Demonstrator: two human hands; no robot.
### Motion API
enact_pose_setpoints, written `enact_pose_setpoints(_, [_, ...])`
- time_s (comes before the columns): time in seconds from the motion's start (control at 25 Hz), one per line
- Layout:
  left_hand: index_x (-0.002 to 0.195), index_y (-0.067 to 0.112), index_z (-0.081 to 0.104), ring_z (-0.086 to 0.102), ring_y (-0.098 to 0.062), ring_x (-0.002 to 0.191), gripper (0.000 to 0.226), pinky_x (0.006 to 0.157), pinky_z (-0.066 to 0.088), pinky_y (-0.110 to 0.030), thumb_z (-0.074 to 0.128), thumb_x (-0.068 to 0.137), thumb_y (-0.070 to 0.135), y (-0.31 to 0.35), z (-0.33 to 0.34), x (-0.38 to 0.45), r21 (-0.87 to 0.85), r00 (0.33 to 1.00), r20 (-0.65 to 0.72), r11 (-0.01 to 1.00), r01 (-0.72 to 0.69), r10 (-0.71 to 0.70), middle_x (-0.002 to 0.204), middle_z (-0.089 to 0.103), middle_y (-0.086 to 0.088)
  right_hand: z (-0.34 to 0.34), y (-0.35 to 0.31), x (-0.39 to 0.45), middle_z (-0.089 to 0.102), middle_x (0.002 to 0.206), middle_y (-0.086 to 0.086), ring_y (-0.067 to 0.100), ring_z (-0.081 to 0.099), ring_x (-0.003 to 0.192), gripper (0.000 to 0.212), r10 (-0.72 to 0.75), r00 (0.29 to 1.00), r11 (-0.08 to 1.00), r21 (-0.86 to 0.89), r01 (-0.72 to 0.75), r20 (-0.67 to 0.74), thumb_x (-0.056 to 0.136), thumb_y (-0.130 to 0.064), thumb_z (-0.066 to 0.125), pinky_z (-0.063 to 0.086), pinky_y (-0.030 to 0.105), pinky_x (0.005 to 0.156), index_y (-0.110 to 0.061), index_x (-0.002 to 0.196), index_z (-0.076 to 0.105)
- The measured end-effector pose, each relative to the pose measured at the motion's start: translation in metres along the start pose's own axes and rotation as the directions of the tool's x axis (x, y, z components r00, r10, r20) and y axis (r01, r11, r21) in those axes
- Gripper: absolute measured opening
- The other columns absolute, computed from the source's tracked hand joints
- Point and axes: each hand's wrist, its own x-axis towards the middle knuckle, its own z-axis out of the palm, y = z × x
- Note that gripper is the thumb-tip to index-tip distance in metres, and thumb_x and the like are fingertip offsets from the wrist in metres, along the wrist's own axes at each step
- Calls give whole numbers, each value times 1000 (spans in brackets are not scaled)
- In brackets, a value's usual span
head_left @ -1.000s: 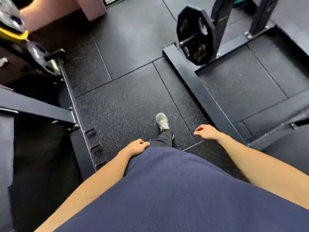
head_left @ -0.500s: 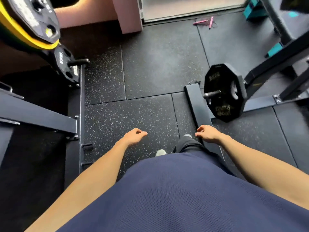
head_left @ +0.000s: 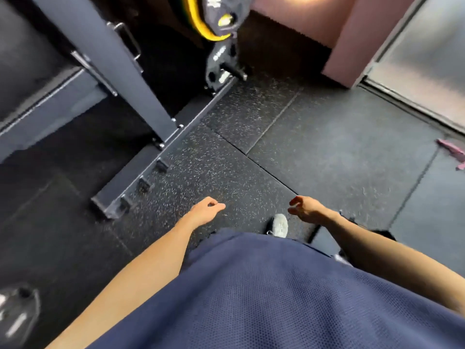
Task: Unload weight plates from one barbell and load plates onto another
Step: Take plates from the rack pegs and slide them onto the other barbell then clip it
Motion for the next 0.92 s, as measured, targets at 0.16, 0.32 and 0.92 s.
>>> enact_pose_setpoints(0.16, [119,20,53,50,-17,92,39,79,37,-31,54,93,49,-4,14,-19,-264,993,-88,963,57,-83,108,53,2,-34,-32,36,66,115,19,34,60,105,36,-131,986,969,-195,149,102,93,-27,60,45,34,86,-2,118,62])
enact_pose_setpoints(0.32, [129,18,51,51,-10,77,46,63,38,-24,56,93,47,-16,1,-39,-446,970,-184,893,60,-157,101,54,3,-45,-77,53,66,114,16,25,60,92,36,-214,964,925,-284,252,159,90,-25,63,46,29,79,-7,122,61])
enact_pose_setpoints(0.92, [133,36,47,50,-12,101,51,90,40,-34,56,87,56,30,-211,-148,-478,676,-725,802,-359,-130,116,49,4,-162,-351,13,58,131,12,26,62,106,49,-778,628,598,-306,740,-2,90,-30,62,48,30,88,-12,134,51])
